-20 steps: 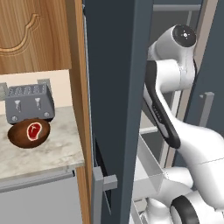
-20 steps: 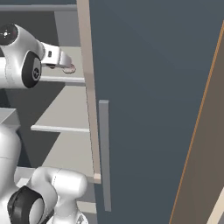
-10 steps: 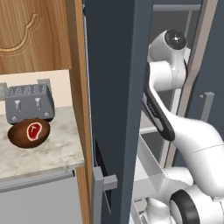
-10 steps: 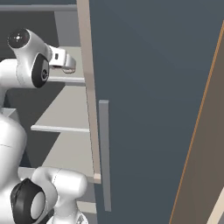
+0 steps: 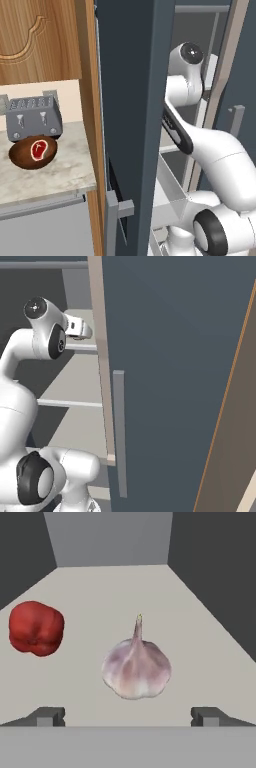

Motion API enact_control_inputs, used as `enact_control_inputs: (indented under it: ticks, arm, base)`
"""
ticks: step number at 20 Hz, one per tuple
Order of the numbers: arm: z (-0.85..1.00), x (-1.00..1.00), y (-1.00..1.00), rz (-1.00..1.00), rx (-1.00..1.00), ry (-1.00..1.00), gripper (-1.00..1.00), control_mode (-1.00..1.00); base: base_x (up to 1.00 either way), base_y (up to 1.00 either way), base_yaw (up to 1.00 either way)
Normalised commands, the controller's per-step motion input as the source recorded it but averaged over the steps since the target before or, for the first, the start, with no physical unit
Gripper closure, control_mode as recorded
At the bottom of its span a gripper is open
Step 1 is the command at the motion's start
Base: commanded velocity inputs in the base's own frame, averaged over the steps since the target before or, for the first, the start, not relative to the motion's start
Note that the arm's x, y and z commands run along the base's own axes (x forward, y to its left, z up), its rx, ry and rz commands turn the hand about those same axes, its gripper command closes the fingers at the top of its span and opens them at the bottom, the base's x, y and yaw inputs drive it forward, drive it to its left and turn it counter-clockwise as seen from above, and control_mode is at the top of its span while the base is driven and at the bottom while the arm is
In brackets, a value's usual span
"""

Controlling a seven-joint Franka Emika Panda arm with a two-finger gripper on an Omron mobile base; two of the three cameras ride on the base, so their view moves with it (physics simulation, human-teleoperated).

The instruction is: Take the steak, bell pepper, and garlic from the freezer and place them in the bowl on the counter.

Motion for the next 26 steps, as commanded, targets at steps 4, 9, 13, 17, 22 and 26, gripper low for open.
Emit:
enact_control_inputs:
  ticks: [4, 9, 13, 17, 22, 26]
  arm:
    - [-0.03, 0.32, 0.0, 0.01, 0.0, 0.0, -1.0, -1.0]
    - [-0.06, 0.24, 0.0, 0.01, 0.0, 0.0, -1.0, -1.0]
    - [-0.1, 0.13, 0.0, 0.01, 0.0, 0.0, -1.0, -1.0]
    - [-0.12, 0.18, 0.0, 0.01, 0.0, 0.0, -1.0, -1.0]
    - [-0.08, 0.14, 0.0, 0.01, 0.0, 0.0, -1.0, -1.0]
    - [-0.1, 0.22, 0.0, 0.01, 0.0, 0.0, 1.0, -1.0]
  base:
    - [0.0, 0.0, 0.0]
    - [0.0, 0.0, 0.0]
    - [0.0, 0.0, 0.0]
    - [0.0, 0.0, 0.0]
    - [0.0, 0.0, 0.0]
    - [0.0, 0.0, 0.0]
